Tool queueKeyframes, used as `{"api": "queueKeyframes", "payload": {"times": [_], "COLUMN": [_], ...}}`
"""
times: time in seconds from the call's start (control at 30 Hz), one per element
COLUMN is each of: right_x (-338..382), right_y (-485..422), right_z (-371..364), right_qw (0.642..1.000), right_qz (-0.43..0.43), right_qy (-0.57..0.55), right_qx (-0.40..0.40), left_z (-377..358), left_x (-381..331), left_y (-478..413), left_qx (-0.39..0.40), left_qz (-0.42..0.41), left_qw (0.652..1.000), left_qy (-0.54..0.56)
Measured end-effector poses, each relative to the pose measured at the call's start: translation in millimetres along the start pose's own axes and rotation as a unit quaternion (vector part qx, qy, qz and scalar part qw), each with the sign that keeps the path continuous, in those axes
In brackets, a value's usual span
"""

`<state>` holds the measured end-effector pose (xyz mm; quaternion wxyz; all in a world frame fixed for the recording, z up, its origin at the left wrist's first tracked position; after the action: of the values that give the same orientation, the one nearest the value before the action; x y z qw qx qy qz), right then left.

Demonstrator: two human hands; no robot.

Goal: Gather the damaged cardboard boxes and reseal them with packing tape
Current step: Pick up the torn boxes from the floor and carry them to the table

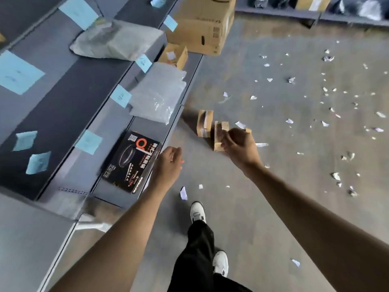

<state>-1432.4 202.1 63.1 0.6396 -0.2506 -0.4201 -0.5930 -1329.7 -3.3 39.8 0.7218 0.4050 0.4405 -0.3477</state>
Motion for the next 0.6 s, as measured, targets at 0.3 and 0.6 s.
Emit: {"api": "queueKeyframes", "payload": {"times": [0.3, 0.6], "right_x": [-96, -219], "right_y": [-120, -247], "right_z": [38, 18], "right_qw": [0.994, 0.982], "right_qz": [-0.091, -0.145], "right_qy": [0.035, 0.101], "right_qx": [-0.054, -0.06], "left_z": [-131, -225], "left_x": [14, 78], "left_y": [-141, -279], "left_qx": [0.093, 0.124], "left_qz": [0.032, 0.034], "left_qw": [0.994, 0.984], "left_qy": [-0.056, -0.122]}}
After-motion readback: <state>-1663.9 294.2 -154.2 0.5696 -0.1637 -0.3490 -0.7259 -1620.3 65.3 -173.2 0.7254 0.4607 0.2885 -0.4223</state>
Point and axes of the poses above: each hand's wrist, its own y-axis away from the middle knuckle, its own z-axis out of the back of the hand, x = y × z, the point moved 5 cm from there along -y, towards the middle knuckle, and after that the axes turned 13 degrees about y, right-handed, at the moved point
